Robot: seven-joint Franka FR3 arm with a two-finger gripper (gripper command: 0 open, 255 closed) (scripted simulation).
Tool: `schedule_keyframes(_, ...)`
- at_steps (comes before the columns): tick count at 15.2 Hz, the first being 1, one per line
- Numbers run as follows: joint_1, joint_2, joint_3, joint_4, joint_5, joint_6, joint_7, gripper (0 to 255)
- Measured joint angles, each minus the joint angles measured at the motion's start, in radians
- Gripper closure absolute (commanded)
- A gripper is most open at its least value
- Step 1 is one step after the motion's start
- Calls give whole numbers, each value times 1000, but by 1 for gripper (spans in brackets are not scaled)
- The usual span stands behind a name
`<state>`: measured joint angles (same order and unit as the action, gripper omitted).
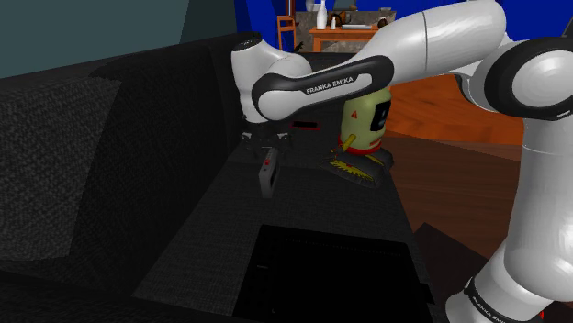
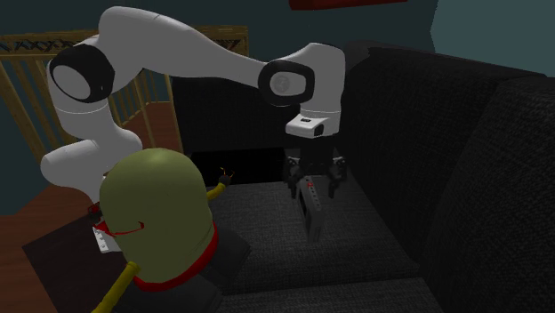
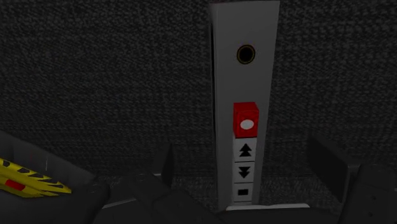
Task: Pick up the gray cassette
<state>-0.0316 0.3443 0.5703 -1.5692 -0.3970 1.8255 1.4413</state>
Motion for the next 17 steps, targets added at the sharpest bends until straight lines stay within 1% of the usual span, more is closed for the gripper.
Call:
schedule_keyframes(1, 1, 2, 0, -5, -2, 6, 3, 0)
schedule_keyframes(2, 1, 5, -1, -6, -3, 9, 4, 255)
schedule_keyframes(12, 1, 6, -1, -7, -4, 12, 5, 255)
schedule_keyframes(17, 3, -4, 2, 32, 5, -34, -9, 255)
